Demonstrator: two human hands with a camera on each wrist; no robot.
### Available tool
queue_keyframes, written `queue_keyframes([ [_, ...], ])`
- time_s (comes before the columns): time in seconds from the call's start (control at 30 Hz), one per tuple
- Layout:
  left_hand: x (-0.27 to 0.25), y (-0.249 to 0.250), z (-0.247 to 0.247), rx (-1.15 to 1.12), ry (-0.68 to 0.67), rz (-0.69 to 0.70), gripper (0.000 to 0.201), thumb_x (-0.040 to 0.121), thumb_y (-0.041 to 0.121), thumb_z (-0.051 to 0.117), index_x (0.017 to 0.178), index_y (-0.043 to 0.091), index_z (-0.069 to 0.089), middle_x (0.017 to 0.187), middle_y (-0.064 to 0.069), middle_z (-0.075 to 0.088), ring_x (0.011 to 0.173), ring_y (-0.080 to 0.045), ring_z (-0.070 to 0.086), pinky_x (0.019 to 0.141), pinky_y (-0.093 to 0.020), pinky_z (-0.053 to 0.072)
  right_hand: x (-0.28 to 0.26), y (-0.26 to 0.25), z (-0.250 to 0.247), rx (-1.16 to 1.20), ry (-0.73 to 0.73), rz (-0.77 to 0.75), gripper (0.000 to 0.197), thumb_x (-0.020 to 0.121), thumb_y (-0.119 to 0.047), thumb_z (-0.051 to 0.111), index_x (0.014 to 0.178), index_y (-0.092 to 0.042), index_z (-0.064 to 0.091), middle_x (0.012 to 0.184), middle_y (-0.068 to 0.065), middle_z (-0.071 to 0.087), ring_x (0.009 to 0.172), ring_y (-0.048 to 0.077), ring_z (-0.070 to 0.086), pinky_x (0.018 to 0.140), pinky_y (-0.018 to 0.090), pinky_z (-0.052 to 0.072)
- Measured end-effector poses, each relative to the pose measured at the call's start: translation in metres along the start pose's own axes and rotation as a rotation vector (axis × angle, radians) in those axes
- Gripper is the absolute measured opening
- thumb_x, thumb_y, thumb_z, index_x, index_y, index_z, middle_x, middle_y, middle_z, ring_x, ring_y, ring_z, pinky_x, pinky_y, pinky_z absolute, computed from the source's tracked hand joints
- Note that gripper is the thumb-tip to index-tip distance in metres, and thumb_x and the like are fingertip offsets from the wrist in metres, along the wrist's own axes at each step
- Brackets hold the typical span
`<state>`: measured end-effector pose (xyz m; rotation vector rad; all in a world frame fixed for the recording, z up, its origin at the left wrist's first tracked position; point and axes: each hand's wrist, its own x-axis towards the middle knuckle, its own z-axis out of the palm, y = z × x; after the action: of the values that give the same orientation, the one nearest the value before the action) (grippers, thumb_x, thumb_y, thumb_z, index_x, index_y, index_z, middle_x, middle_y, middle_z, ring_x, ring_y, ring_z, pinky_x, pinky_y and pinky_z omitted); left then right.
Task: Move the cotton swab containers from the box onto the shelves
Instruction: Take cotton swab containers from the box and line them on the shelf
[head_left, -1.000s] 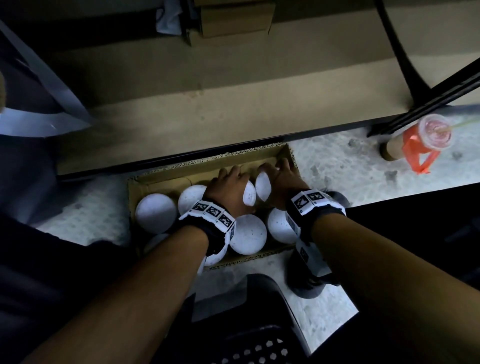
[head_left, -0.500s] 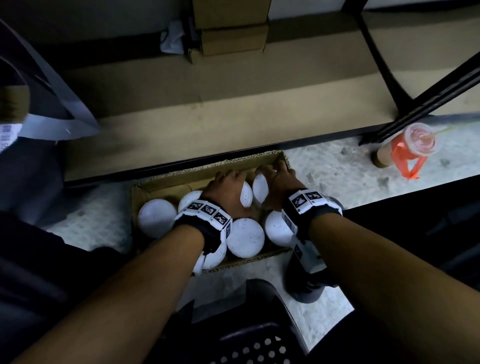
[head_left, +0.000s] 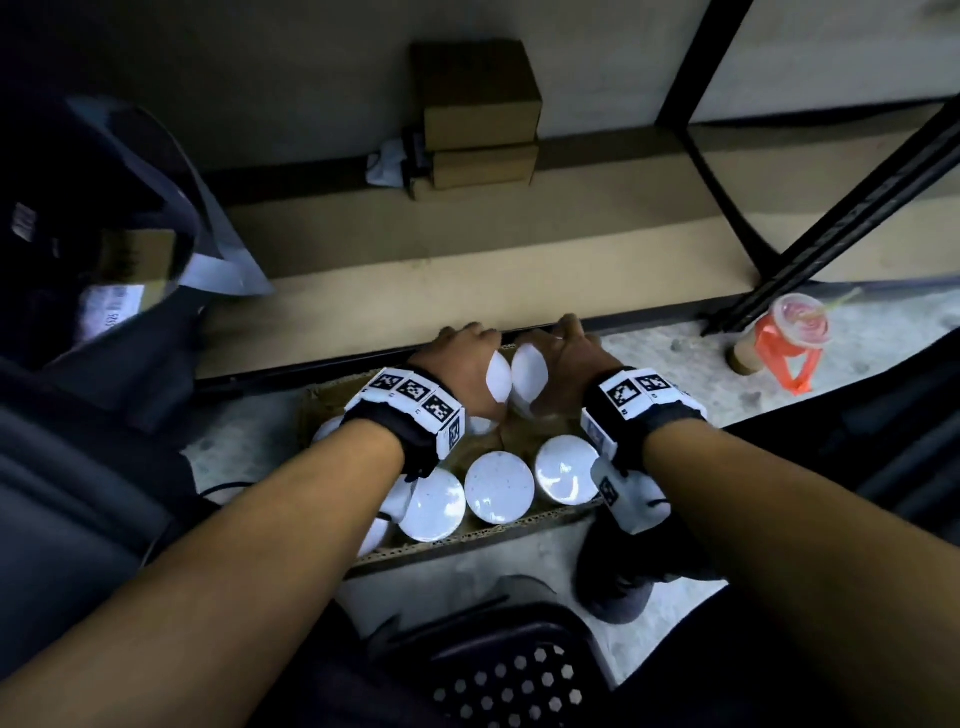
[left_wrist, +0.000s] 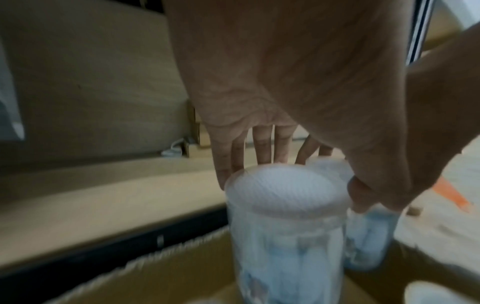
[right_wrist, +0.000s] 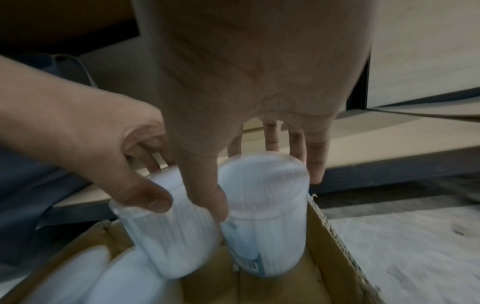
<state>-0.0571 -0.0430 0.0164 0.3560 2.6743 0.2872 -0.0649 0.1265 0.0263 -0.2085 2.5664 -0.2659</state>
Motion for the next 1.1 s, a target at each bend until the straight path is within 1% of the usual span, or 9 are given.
queue_keyframes([
  [0.1, -0.012, 0.005, -0.023, 0.005, 0.029, 0.007, 0.075, 0.049, 0.058, 0.074, 0.111, 0.022, 0.052, 0.106, 0.001, 0.051, 0.098, -0.027, 0.055, 0.082, -0.039, 0.052, -0.013, -0.008, -0.021, -0.051, -0.011, -0.027, 0.082, 0.06, -0.039, 0.075, 0.134, -0.039, 0.04, 0.127, 0.008, 0.031, 0.118, 0.041, 0.043, 0.092, 0.051, 0.05],
  [0.23, -0.03, 0.008, -0.052, 0.047, 0.085, 0.019, 0.077, 0.048, 0.063, 0.073, 0.11, 0.021, 0.055, 0.104, 0.001, 0.054, 0.093, -0.024, 0.056, 0.08, -0.037, 0.053, -0.03, -0.019, -0.048, -0.074, 0.021, -0.061, 0.092, 0.058, -0.044, 0.078, 0.139, -0.045, 0.036, 0.127, 0.007, 0.035, 0.116, 0.039, 0.049, 0.092, 0.049, 0.051],
  [0.4, -0.052, 0.012, -0.093, 0.085, 0.162, 0.037, 0.076, 0.046, 0.064, 0.07, 0.107, 0.021, 0.058, 0.102, 0.001, 0.057, 0.09, -0.023, 0.057, 0.078, -0.037, 0.054, -0.054, -0.032, -0.083, -0.092, 0.073, -0.122, 0.09, 0.056, -0.048, 0.078, 0.137, -0.047, 0.038, 0.127, 0.007, 0.039, 0.116, 0.036, 0.051, 0.094, 0.046, 0.051],
  [0.6, -0.08, 0.014, -0.141, 0.102, 0.239, 0.058, 0.079, 0.046, 0.067, 0.067, 0.11, 0.024, 0.057, 0.104, 0.002, 0.061, 0.091, -0.021, 0.058, 0.076, -0.036, 0.056, -0.086, -0.048, -0.125, -0.112, 0.185, -0.197, 0.083, 0.062, -0.052, 0.077, 0.137, -0.046, 0.041, 0.128, 0.005, 0.045, 0.112, 0.029, 0.052, 0.092, 0.04, 0.05],
  [0.7, -0.096, 0.014, -0.163, 0.113, 0.286, 0.052, 0.076, 0.047, 0.067, 0.066, 0.111, 0.026, 0.057, 0.106, 0.004, 0.061, 0.091, -0.02, 0.059, 0.075, -0.037, 0.056, -0.102, -0.057, -0.145, -0.139, 0.238, -0.245, 0.076, 0.067, -0.054, 0.074, 0.136, -0.044, 0.045, 0.127, 0.004, 0.053, 0.118, 0.026, 0.048, 0.091, 0.039, 0.049],
  [0.77, -0.108, 0.015, -0.179, 0.121, 0.323, 0.048, 0.08, 0.044, 0.071, 0.06, 0.111, 0.028, 0.058, 0.107, 0.005, 0.061, 0.092, -0.02, 0.059, 0.078, -0.037, 0.056, -0.115, -0.064, -0.158, -0.149, 0.275, -0.279, 0.073, 0.07, -0.052, 0.074, 0.137, -0.04, 0.047, 0.129, 0.0, 0.055, 0.121, 0.024, 0.047, 0.092, 0.038, 0.049],
  [0.87, -0.124, 0.017, -0.203, 0.143, 0.361, 0.04, 0.081, 0.044, 0.073, 0.057, 0.112, 0.03, 0.06, 0.108, 0.005, 0.057, 0.096, -0.02, 0.058, 0.082, -0.038, 0.055, -0.131, -0.073, -0.179, -0.126, 0.331, -0.344, 0.068, 0.07, -0.052, 0.074, 0.134, -0.041, 0.052, 0.129, -0.006, 0.058, 0.113, 0.02, 0.053, 0.088, 0.032, 0.05],
  [0.97, -0.14, 0.02, -0.227, 0.168, 0.42, 0.046, 0.082, 0.046, 0.073, 0.057, 0.114, 0.027, 0.063, 0.11, 0.004, 0.053, 0.099, -0.019, 0.057, 0.087, -0.037, 0.053, -0.145, -0.082, -0.198, -0.125, 0.385, -0.397, 0.065, 0.072, -0.053, 0.073, 0.133, -0.042, 0.054, 0.131, -0.01, 0.059, 0.117, 0.018, 0.052, 0.086, 0.025, 0.045],
  [1.1, -0.163, 0.022, -0.256, 0.183, 0.489, 0.037, 0.07, 0.05, 0.071, 0.06, 0.105, 0.028, 0.068, 0.105, 0.003, 0.055, 0.097, -0.02, 0.057, 0.087, -0.037, 0.052, -0.164, -0.097, -0.223, -0.114, 0.461, -0.457, 0.055, 0.069, -0.059, 0.069, 0.121, -0.046, 0.062, 0.119, -0.017, 0.066, 0.108, 0.013, 0.059, 0.088, 0.025, 0.048],
])
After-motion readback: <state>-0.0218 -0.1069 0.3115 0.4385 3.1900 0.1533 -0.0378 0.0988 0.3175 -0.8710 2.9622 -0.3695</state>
